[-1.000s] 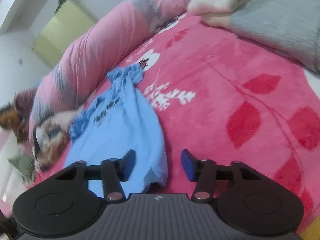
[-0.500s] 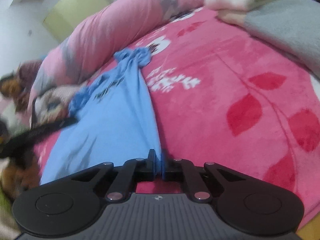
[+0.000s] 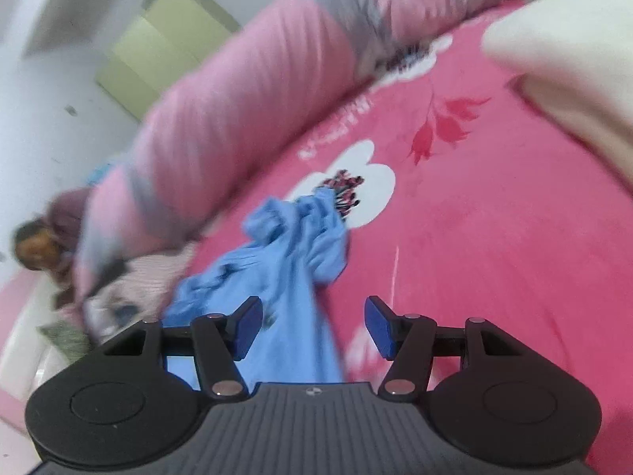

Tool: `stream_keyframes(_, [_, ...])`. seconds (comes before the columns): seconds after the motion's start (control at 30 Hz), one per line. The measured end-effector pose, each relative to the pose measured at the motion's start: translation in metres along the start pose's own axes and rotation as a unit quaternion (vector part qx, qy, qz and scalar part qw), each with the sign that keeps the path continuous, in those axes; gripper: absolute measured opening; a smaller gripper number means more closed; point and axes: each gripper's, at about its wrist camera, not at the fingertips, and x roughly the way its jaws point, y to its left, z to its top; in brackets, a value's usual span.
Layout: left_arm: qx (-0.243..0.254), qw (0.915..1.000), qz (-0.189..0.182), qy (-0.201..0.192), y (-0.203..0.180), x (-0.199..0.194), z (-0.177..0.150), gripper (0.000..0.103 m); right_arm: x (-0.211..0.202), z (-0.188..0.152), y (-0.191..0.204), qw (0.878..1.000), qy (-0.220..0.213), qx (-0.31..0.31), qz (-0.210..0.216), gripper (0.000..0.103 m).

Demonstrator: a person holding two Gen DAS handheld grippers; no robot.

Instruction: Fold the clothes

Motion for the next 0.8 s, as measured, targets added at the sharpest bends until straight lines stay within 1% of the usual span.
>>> stream_keyframes(0.07, [0.001,1.0,-0.003,-0.007,0.001,0.0,-0.003,0.039,0.053,0.021,-0.001,0.999,0.019,0.002,-0.025,0.06])
stream_keyframes(0.13, [-0.003,0.9999,-0.009,-0.011,0.003,0.001,-0.004,0.041,0.097,0.03,-0.002,0.998,0.038,-0.003,-0.041,0.059])
stream_keyframes(0.2, [-0.013,0.9996,-0.019,-0.012,0.007,0.001,-0.004,0.041,0.13,0.035,-0.003,0.998,0.053,-0.01,-0.045,0.059])
stream_keyframes(0.23, [-0.021,0.9994,-0.025,-0.014,0.01,0.001,-0.005,0.041,0.139,0.034,0.0,0.998,0.049,-0.025,-0.042,0.057])
stream_keyframes(0.27, [-0.029,0.999,-0.031,-0.015,0.013,0.001,-0.005,0.041,0.144,0.033,0.005,0.997,0.048,-0.039,-0.037,0.041])
stream_keyframes(0.3, [-0.037,0.9985,-0.037,-0.017,0.016,0.001,-0.005,0.041,0.149,0.033,0.01,0.997,0.054,-0.05,-0.033,0.013])
stream_keyframes(0.33, [-0.043,0.9981,-0.041,-0.018,0.018,0.001,-0.005,0.041,0.153,0.032,0.014,0.996,0.059,-0.06,-0.028,0.006])
stream_keyframes(0.37, [-0.047,0.9977,-0.044,-0.018,0.019,0.001,-0.006,0.041,0.156,0.032,0.018,0.995,0.065,-0.068,-0.021,0.004])
stream_keyframes(0.4, [-0.05,0.9975,-0.046,-0.019,0.019,0.001,-0.006,0.041,0.154,0.033,0.024,0.995,0.057,-0.083,-0.025,0.003])
stream_keyframes(0.43, [-0.051,0.9974,-0.047,-0.019,0.02,0.001,-0.006,0.041,0.15,0.034,0.03,0.993,0.04,-0.104,-0.038,0.003])
stream_keyframes(0.5, [-0.051,0.9974,-0.047,-0.02,0.019,0.001,-0.006,0.041,0.135,0.046,0.038,0.99,-0.015,-0.127,-0.066,0.003])
stream_keyframes(0.53, [-0.05,0.9974,-0.047,-0.02,0.019,0.001,-0.006,0.041,0.126,0.054,0.041,0.985,-0.049,-0.14,-0.088,0.003])
stream_keyframes(0.57, [-0.05,0.9975,-0.046,-0.02,0.018,0.001,-0.006,0.041,0.118,0.063,0.044,0.978,-0.081,-0.158,-0.112,0.003])
stream_keyframes(0.63, [-0.05,0.9975,-0.046,-0.02,0.018,0.001,-0.007,0.041,0.112,0.076,0.049,0.963,-0.121,-0.19,-0.151,0.003])
stream_keyframes(0.7, [-0.051,0.9974,-0.047,-0.02,0.019,0.001,-0.007,0.041,0.112,0.086,0.051,0.949,-0.142,-0.213,-0.182,0.003])
stream_keyframes(0.8, [-0.052,0.9972,-0.048,-0.021,0.02,0.001,-0.007,0.041,0.117,0.093,0.04,0.937,-0.151,-0.221,-0.223,0.003])
